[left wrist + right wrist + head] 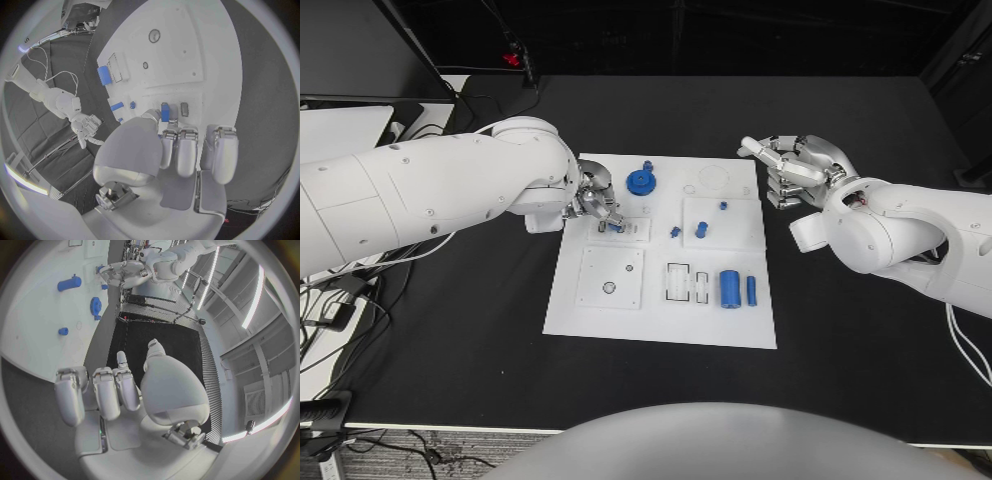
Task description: Assemble the parts on the task board
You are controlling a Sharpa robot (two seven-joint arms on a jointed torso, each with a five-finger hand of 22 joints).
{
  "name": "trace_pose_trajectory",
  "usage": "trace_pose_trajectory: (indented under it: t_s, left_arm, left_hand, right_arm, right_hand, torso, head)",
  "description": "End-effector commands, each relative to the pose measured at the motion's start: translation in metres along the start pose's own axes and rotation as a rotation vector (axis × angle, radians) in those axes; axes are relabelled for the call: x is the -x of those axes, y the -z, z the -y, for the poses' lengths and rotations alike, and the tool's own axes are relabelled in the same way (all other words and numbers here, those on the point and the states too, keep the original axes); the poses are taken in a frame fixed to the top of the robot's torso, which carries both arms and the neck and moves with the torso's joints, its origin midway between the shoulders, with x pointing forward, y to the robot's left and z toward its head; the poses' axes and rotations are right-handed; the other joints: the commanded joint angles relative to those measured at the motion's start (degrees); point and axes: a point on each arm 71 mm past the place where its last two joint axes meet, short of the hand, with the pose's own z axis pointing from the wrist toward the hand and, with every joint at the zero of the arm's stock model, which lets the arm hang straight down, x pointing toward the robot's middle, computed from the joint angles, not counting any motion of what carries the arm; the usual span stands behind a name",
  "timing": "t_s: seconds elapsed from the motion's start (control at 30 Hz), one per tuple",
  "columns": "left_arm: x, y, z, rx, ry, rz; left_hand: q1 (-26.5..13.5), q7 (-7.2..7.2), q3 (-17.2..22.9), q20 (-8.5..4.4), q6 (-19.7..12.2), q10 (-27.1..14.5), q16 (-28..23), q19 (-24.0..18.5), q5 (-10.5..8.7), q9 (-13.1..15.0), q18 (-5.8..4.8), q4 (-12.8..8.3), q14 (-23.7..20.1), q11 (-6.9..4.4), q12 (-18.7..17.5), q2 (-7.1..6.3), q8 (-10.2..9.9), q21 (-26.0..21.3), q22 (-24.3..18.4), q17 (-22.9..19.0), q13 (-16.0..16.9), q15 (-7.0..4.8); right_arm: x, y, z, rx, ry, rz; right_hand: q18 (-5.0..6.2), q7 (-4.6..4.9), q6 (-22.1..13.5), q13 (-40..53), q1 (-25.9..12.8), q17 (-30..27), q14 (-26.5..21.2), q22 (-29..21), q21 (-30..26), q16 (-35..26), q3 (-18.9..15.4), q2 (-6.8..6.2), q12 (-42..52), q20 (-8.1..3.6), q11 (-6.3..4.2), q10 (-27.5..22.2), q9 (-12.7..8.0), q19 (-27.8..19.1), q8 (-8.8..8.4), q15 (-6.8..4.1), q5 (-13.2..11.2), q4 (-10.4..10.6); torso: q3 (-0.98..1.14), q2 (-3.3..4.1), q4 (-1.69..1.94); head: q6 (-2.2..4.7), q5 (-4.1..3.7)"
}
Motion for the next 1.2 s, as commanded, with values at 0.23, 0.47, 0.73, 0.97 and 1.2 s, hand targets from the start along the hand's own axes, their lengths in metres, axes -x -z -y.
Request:
trace_pose_trajectory:
  t_s: [0.23,0.47,0.73,0.97,1.2]
  left_arm:
    - [-0.0024,-0.0012,0.0005,0.013,-0.011,-0.025]
    - [-0.0032,-0.0017,0.0012,0.011,-0.016,-0.033]
    - [-0.0038,-0.0020,0.0020,0.010,-0.019,-0.038]
    - [-0.0033,-0.0025,0.0022,0.012,-0.016,-0.032]
    - [-0.0025,-0.0029,0.0019,0.012,-0.011,-0.024]
  left_hand:
    - [-0.1,-0.37,0.9,0.27,0.0,6.3,0.1,6.0,-0.73,0.1,-0.80,-0.4,5.9,0.21,-0.1,0.66,-0.4,0.2,15.1,15.1,14.9,0.21]
    - [-0.6,-0.18,0.7,0.22,-0.6,6.3,0.1,6.0,-1.64,0.3,-0.80,-0.5,5.9,0.38,-0.1,0.46,-0.9,0.2,15.1,15.1,14.9,0.31]
    - [-0.8,-0.12,0.7,0.20,-0.8,6.3,0.1,6.0,-1.93,0.3,-0.80,-0.5,5.9,0.45,-0.1,0.42,-1.0,0.2,15.1,15.1,14.9,0.35]
    - [-1.1,0.03,0.5,0.17,-1.2,6.3,0.1,6.0,-2.62,0.4,-0.80,-0.4,5.9,0.58,-0.1,0.39,-1.2,0.2,15.1,15.1,14.9,0.44]
    - [-1.5,0.11,0.4,0.15,-1.4,6.3,0.1,6.0,-3.22,0.5,-0.80,-0.4,5.9,0.67,-0.1,0.42,-1.3,0.2,15.1,15.1,14.9,0.51]
  right_arm:
    - [-0.0005,0.0003,-0.0011,0.003,-0.002,-0.001]
    - [-0.0006,0.0005,-0.0011,0.003,-0.002,-0.002]
    - [-0.0006,0.0005,-0.0010,0.001,-0.002,-0.003]
    - [-0.0007,0.0004,-0.0009,0.000,-0.003,-0.003]
    - [-0.0008,0.0002,-0.0007,-0.001,-0.003,-0.004]
  right_hand:
    - [-0.40,2.66,-0.5,15.1,0.0,15.1,6.1,15.1,0.2,0.1,-0.4,0.63,0.1,0.15,0.21,6.1,-0.1,6.2,0.23,0.21,0.2,0.1]
    - [-0.40,2.66,-0.5,15.1,-0.1,15.1,6.1,15.1,0.2,0.1,-0.4,0.68,0.1,0.15,0.22,6.1,-0.1,6.2,0.25,0.22,0.2,0.1]
    - [-0.40,2.66,-0.5,15.1,-0.1,15.1,6.1,15.1,0.2,0.1,-0.4,0.68,0.1,0.15,0.22,6.1,-0.1,6.2,0.25,0.22,0.2,0.1]
    - [-0.40,2.67,-0.5,15.1,-0.2,15.1,6.1,15.1,0.2,0.1,-0.5,0.72,0.1,0.16,0.22,6.1,-0.1,6.2,0.27,0.22,0.2,0.1]
    - [-0.40,2.67,-0.5,15.1,-0.2,15.1,6.1,15.1,0.2,0.1,-0.5,0.72,0.1,0.16,0.22,6.1,-0.1,6.2,0.27,0.22,0.2,0.1]
  torso:
    - [0.02,-0.01,0.00]
    - [0.02,-0.01,0.00]
    - [0.00,0.01,-0.01]
    - [0.01,0.00,0.02]
    - [0.01,-0.02,-0.01]
  head:
    - [-0.03,-0.08]
    - [-0.10,-0.11]
    - [-0.22,-0.19]
    - [-0.27,-0.24]
    - [-0.30,-0.22]
